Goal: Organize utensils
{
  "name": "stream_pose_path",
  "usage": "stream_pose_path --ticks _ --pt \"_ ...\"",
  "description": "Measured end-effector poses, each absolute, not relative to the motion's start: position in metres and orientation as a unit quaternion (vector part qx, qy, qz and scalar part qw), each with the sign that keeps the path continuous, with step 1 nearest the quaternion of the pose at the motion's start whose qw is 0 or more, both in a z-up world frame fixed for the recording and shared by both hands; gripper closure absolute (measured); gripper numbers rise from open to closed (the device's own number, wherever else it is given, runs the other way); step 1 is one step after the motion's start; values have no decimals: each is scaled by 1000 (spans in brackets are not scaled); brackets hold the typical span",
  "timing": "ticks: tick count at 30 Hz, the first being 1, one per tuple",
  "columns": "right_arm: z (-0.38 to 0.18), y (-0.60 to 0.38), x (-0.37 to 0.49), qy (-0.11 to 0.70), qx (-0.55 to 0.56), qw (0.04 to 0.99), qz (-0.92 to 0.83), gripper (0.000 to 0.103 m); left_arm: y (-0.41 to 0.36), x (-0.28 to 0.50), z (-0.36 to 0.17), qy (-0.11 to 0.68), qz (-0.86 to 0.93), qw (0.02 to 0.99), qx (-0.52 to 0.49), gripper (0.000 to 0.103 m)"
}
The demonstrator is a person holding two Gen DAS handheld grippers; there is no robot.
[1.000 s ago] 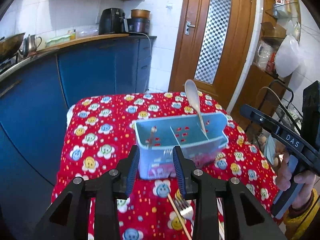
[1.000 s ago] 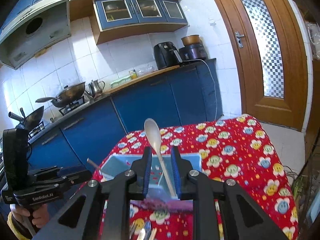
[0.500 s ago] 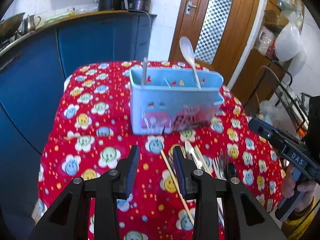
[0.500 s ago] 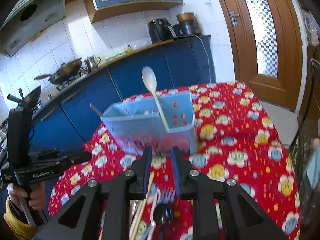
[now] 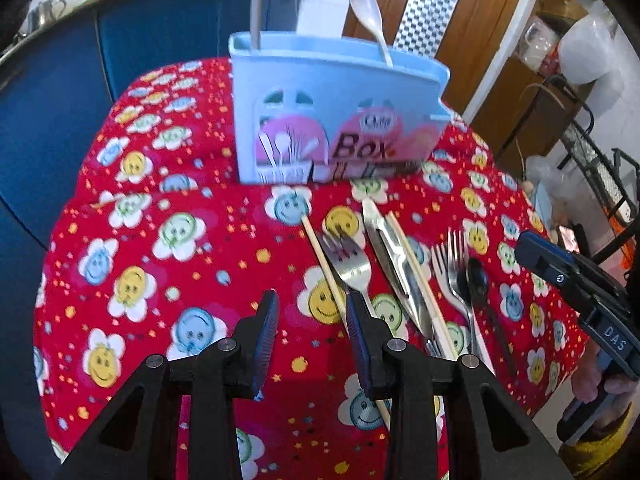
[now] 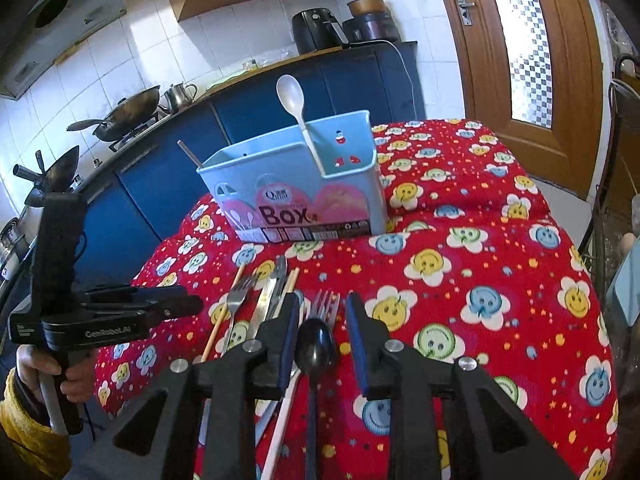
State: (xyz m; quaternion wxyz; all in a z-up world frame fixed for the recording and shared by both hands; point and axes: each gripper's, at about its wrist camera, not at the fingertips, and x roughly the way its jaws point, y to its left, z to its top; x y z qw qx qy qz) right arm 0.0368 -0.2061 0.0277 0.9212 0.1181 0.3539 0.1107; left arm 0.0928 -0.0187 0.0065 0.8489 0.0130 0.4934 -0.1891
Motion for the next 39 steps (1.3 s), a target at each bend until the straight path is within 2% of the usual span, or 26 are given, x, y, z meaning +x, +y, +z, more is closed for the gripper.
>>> stream_pose_path --ticks 23,26,30,39 --pt "10 -223 32 367 128 915 105 73 -51 123 -10 549 -177 814 69 68" --pt "10 -223 32 367 130 915 105 73 -55 126 -10 547 -173 816 72 74" --pt "9 -224 32 368 131 915 106 73 -51 131 -9 542 -171 820 61 92" --pt "11 -221 31 369 126 915 107 73 -21 122 -7 530 -183 828 -7 99"
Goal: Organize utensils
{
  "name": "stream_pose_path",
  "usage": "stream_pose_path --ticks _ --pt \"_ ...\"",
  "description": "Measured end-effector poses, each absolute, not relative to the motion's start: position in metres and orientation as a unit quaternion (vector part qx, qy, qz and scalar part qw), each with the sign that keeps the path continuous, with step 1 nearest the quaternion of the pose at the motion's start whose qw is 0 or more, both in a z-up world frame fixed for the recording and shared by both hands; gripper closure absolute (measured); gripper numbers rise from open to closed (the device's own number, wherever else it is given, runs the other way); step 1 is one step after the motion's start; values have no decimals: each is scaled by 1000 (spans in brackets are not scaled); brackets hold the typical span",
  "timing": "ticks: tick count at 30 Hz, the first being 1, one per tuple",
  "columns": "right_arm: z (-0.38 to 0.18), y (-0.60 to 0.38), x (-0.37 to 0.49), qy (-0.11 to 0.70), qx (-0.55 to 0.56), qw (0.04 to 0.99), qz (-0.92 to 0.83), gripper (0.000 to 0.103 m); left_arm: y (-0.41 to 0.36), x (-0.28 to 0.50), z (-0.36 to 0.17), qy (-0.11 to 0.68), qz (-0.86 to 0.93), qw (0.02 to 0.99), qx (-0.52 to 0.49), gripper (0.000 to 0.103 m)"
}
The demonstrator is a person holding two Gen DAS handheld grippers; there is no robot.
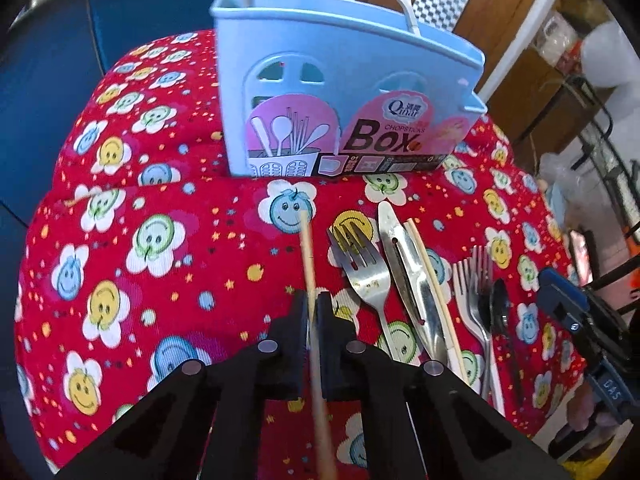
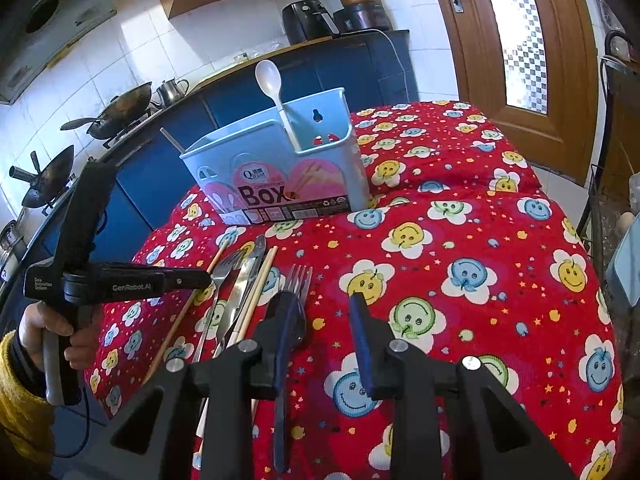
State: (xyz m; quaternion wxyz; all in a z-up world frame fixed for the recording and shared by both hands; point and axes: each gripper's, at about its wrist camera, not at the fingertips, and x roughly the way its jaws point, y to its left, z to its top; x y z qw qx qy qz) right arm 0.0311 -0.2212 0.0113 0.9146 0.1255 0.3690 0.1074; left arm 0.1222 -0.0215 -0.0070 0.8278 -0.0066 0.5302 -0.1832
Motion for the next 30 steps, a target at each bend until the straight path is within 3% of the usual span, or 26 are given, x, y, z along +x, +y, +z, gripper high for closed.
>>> stream_pose_path --ticks 24,26,28,30 --pt "-6 -199 60 457 108 871 142 71 5 71 47 380 -214 899 -37 99" --pt "-8 -199 63 467 106 866 143 74 5 71 50 377 -218 899 -41 99" --pt "-7 -201 65 471 104 865 142 87 5 72 51 373 -221 900 -46 99" --pt "-8 -203 67 475 112 860 149 92 4 73 52 369 -225 900 -50 99"
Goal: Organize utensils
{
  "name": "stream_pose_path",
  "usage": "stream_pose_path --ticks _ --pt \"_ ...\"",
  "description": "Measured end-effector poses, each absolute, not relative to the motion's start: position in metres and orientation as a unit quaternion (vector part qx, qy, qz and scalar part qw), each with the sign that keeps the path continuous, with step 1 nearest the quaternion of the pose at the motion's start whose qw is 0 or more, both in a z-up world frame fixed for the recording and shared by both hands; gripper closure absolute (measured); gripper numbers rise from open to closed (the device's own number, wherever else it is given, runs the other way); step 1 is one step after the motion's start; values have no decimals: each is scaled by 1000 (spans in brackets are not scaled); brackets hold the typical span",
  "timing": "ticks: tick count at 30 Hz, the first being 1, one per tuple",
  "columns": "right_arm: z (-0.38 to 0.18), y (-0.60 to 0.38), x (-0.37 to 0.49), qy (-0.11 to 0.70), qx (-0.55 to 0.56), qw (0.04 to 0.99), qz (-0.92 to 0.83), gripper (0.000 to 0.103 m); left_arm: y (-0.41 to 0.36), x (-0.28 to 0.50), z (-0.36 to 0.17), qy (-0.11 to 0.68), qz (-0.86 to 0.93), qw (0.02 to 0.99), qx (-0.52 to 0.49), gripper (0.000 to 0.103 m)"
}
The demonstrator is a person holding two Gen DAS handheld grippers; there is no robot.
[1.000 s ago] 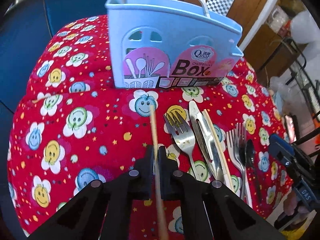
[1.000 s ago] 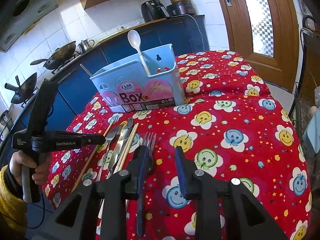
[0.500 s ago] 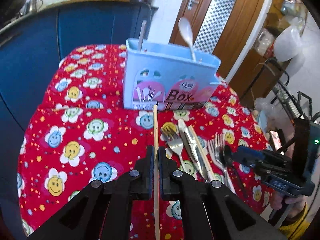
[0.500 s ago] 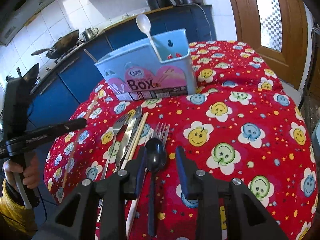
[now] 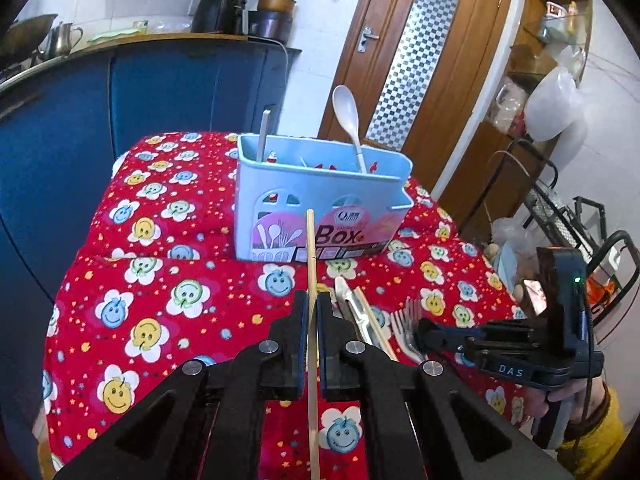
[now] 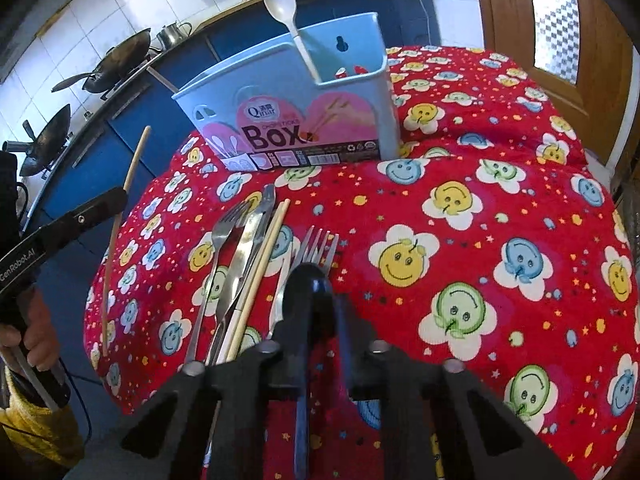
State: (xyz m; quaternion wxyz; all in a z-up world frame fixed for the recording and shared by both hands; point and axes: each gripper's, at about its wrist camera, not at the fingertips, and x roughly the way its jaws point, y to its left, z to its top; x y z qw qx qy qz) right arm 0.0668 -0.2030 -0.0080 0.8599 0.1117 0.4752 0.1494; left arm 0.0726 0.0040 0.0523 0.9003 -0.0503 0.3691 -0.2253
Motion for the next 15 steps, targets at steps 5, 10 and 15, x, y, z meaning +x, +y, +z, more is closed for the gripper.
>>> stream_pose_path --ticks 5,10,15 --pt "-4 -207 64 464 117 866 145 99 2 73 56 359 -229 903 -54 99" --pt "5 -216 62 437 144 877 138 99 1 77 58 350 -235 904 -65 99" --pt "20 -220 58 400 155 893 135 99 -1 84 63 338 -236 908 -77 99"
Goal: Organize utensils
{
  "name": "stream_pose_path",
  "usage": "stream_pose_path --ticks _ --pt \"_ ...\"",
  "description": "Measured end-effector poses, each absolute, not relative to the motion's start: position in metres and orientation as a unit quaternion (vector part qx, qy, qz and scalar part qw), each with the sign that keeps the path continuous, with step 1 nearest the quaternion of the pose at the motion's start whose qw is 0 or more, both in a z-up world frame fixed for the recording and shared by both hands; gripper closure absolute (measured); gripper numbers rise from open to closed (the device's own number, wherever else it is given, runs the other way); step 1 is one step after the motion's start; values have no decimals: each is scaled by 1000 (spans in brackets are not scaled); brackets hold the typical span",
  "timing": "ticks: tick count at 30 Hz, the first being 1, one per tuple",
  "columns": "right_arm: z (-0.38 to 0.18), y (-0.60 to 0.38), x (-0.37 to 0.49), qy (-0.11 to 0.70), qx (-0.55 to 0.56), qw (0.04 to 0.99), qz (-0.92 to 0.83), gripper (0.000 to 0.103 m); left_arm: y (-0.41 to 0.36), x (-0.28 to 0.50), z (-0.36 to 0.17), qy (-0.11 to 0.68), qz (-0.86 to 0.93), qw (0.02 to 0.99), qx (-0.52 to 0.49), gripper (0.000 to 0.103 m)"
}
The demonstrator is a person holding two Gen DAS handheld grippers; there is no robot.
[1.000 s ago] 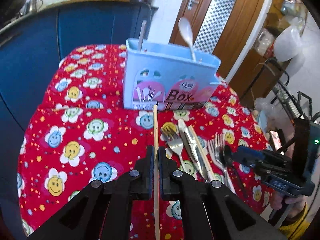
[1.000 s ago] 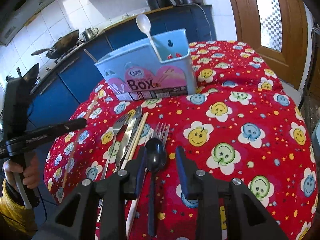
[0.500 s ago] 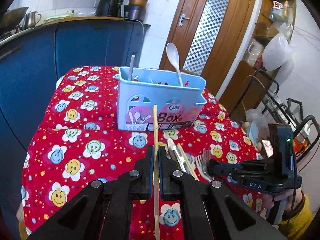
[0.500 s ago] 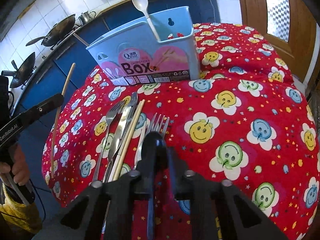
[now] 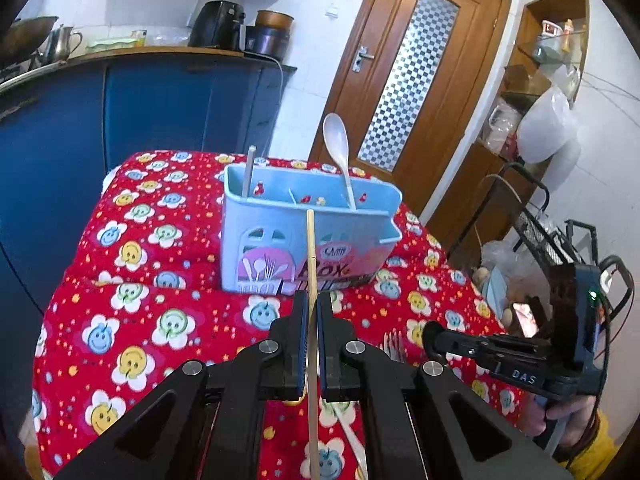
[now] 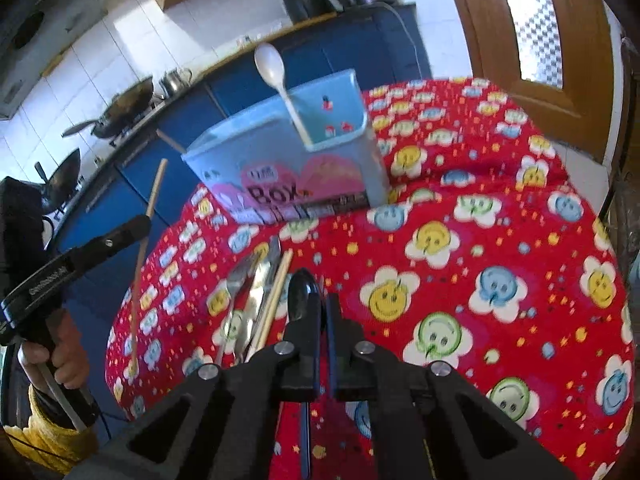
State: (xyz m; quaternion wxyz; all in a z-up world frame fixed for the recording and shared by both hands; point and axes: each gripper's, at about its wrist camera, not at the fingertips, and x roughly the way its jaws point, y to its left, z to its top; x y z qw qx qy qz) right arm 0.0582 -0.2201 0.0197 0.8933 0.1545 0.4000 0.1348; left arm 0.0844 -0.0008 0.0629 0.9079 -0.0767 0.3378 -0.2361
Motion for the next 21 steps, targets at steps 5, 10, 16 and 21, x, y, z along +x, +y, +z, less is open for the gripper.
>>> stream_pose_path --ticks 5,10,16,21 --pt "39 -223 54 350 152 916 124 99 -6 95 73 314 -233 917 -79 99" --pt "54 -228 57 313 160 928 124 99 -13 109 92 282 -232 928 -74 99" --pt "73 -234 68 267 159 943 122 99 -24 131 121 193 -188 962 -36 99" --pt "84 -238 89 243 172 947 123 99 -25 159 135 158 -178 969 -62 99"
